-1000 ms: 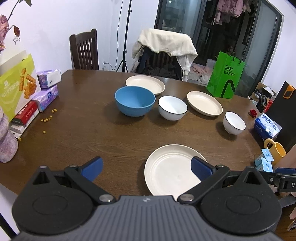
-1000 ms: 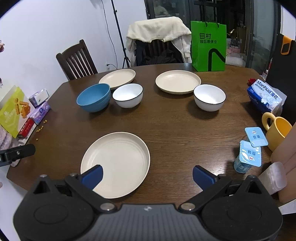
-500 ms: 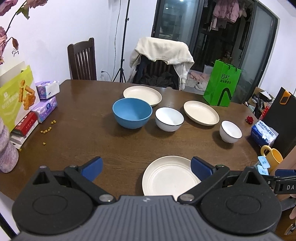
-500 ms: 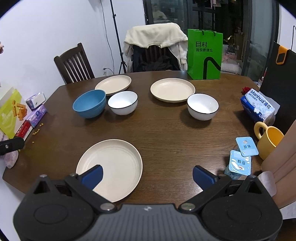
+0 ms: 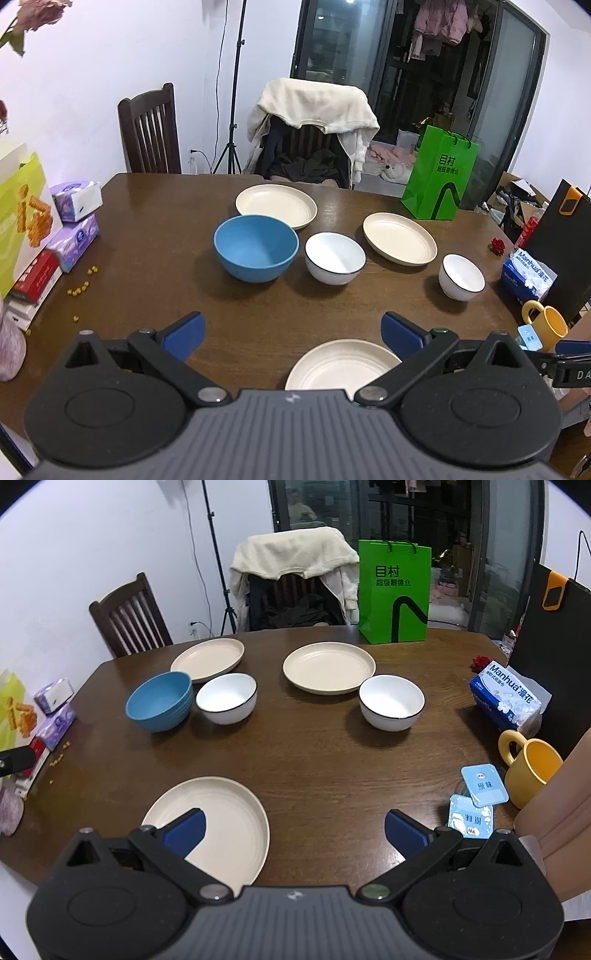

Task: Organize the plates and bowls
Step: 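Move both grippers across the table toward the cream plate beside the chairs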

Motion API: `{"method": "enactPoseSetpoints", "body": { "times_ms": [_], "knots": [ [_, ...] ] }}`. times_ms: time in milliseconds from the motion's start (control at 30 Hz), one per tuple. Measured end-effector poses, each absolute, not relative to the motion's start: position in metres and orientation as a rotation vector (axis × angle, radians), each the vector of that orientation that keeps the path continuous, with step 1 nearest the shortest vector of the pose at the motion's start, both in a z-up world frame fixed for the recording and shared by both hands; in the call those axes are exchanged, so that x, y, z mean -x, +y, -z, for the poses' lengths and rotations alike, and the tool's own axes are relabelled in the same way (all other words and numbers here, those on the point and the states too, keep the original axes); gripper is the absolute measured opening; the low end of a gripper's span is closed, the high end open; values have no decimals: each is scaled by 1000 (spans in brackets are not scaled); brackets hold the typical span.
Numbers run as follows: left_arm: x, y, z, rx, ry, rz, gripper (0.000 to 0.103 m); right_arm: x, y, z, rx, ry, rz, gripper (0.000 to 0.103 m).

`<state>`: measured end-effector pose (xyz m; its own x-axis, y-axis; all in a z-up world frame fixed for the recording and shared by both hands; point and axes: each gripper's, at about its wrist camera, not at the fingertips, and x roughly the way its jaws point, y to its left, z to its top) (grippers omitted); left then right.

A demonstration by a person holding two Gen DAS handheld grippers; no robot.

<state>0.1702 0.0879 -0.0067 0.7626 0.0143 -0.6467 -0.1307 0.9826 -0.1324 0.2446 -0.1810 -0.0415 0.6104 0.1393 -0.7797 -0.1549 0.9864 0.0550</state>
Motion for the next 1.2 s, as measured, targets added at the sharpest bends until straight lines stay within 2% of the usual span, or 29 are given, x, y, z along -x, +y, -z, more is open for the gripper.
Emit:
{"method": "enactPoseSetpoints", "body": {
  "times_ms": [667, 1200],
  "knots": [
    [-272, 131, -24, 155, 722, -117, 103, -341, -181, 13, 2, 906, -161, 103],
    [-348, 163, -37, 179, 746, -202, 103, -449, -116, -12, 53, 956, -298, 103]
  ]
}}
